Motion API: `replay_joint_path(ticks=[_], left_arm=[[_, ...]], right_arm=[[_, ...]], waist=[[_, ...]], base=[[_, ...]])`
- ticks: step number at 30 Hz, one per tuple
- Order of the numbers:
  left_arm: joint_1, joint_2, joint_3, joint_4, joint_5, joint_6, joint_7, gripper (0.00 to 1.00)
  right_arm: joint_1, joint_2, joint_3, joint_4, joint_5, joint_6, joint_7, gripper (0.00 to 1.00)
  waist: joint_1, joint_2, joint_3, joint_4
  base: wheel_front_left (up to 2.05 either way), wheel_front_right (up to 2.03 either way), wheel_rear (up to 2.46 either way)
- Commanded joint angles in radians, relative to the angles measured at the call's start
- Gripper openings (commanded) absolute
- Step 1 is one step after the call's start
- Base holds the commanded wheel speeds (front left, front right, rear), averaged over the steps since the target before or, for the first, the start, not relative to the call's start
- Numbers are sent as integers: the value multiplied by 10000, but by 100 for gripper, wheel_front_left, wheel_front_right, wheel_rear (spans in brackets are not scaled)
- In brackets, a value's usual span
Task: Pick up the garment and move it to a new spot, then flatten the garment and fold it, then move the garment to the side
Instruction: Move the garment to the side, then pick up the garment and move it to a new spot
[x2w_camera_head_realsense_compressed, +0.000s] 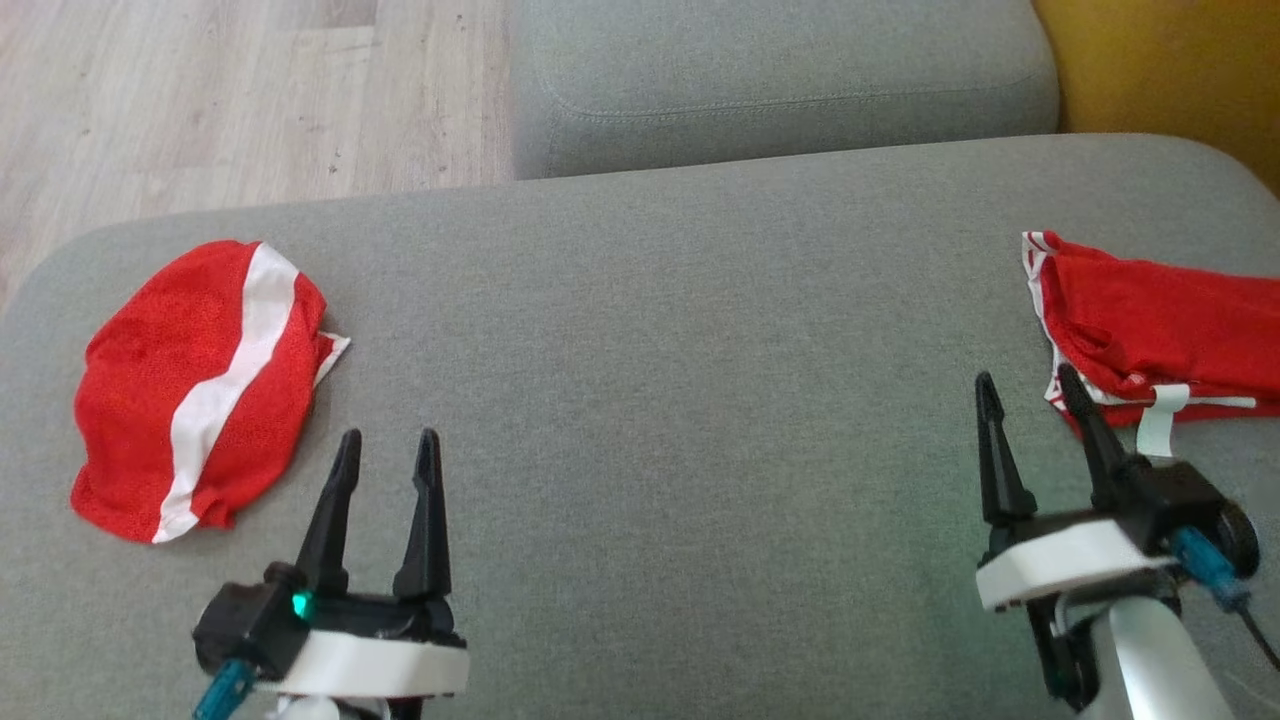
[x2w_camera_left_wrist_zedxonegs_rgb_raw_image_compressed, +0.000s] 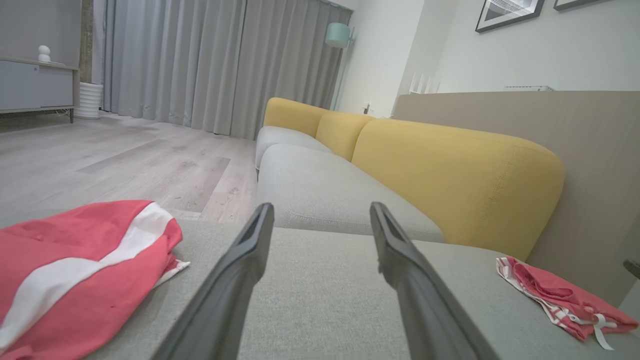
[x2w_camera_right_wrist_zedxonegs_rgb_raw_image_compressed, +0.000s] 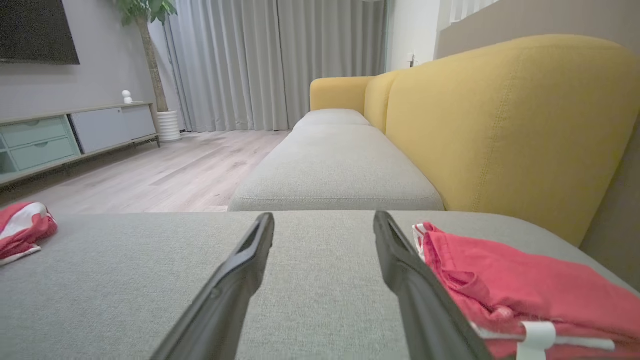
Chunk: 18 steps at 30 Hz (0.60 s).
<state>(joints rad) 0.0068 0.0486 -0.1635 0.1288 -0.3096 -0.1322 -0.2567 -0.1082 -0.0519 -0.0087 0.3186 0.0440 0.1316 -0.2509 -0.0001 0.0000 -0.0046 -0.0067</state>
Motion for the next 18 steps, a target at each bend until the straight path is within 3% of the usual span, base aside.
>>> replay_joint_path(ticks=[1, 18], left_arm=[[-218, 16, 246, -207, -67, 15, -51, 100], [-226, 16, 203, 100, -96, 15, -51, 100]], right_arm=[[-152, 10, 229, -388, 210, -9, -108, 100], [208, 15, 375, -599, 639, -9, -108, 100]], waist=[[1, 0, -21, 7], [1, 0, -121, 24]], base=[[0, 0, 0], [0, 0, 0]])
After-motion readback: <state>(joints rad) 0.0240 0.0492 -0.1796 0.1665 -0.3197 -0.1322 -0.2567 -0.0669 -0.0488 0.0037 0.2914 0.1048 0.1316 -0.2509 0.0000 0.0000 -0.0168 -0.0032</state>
